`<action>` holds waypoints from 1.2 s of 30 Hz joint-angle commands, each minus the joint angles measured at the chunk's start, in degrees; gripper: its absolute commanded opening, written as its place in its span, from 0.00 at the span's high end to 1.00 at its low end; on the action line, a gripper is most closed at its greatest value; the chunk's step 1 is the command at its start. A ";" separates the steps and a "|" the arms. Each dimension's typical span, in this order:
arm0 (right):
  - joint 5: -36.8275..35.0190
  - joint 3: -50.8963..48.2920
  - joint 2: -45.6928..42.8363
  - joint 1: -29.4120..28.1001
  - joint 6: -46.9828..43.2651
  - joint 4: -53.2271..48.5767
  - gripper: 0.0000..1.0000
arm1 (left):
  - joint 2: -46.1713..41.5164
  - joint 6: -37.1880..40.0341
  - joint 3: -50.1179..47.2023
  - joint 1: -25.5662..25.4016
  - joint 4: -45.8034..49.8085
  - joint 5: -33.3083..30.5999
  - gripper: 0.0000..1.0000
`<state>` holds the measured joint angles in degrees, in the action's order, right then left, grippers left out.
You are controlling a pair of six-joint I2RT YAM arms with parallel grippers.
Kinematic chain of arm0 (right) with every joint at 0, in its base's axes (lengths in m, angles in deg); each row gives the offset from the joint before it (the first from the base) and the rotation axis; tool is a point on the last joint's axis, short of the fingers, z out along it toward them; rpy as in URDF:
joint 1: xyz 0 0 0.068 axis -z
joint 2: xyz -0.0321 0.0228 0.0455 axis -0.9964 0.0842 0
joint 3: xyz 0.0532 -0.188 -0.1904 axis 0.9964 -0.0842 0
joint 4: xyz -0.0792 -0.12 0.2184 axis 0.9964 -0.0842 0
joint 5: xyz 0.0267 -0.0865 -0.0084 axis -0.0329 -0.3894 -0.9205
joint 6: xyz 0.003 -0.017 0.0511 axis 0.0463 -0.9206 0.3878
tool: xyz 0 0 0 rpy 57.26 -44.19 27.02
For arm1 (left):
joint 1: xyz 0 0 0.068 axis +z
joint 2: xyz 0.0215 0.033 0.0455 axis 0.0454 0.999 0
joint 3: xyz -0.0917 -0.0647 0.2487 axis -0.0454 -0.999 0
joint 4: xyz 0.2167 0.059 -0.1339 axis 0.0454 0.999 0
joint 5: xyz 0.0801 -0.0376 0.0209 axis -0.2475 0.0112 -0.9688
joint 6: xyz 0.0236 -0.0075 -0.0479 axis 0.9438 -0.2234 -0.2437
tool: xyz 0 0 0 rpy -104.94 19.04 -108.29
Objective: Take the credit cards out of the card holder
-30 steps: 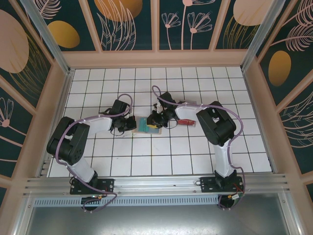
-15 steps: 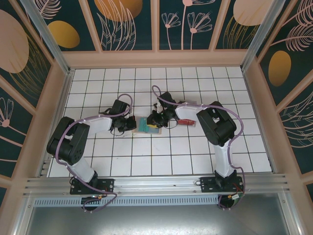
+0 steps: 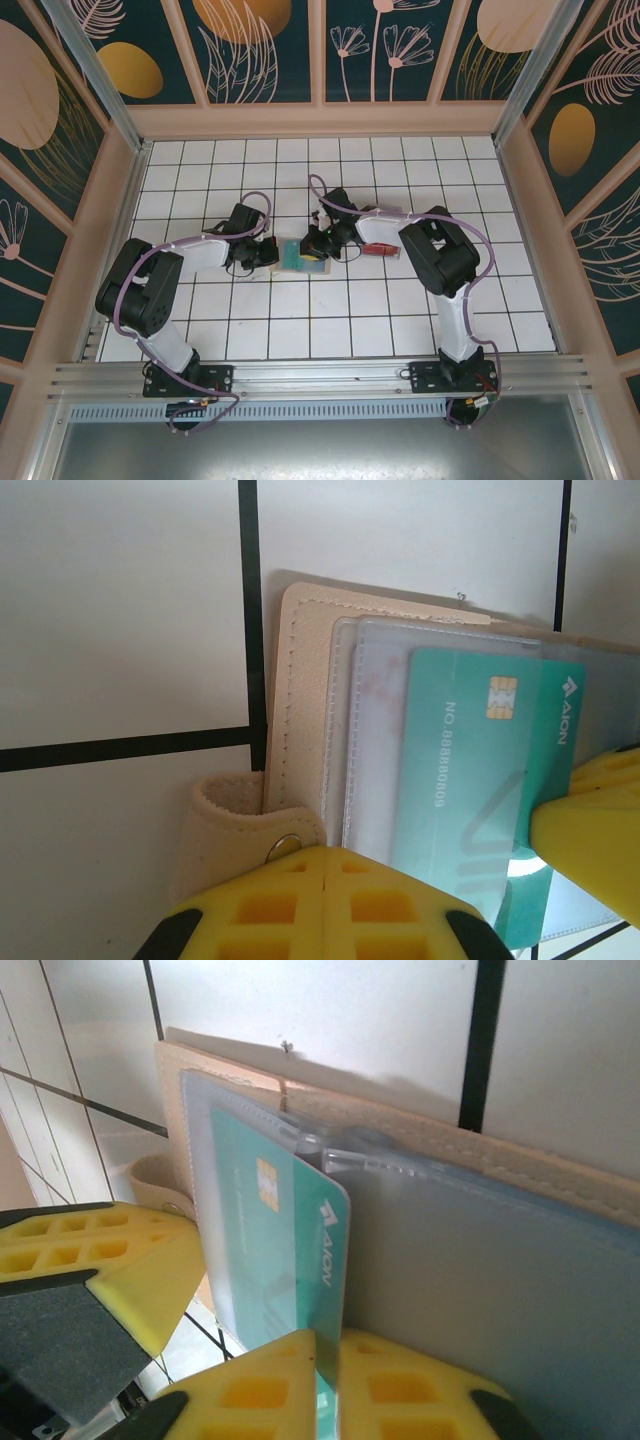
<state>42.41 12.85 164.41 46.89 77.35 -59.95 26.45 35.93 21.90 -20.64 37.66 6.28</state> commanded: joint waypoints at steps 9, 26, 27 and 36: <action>-0.49 -2.65 -3.34 0.90 -0.04 0.52 1.00 | 2.94 -0.27 -1.26 -0.22 3.03 -0.32 1.00; -1.51 -10.42 -15.64 5.24 -3.46 -3.43 1.00 | 2.00 -0.13 -0.84 -0.22 3.47 -0.49 1.00; -1.72 -10.21 -16.36 5.53 -3.98 -4.16 1.00 | 1.74 -0.22 -0.71 -0.20 3.52 -0.49 1.00; -10.26 0.55 -20.92 6.61 -18.48 -22.70 1.00 | -3.42 -0.35 2.30 -0.22 4.70 -0.63 0.83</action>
<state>37.62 8.02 146.62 53.27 67.54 -73.02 25.64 35.89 22.51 -20.64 39.61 6.08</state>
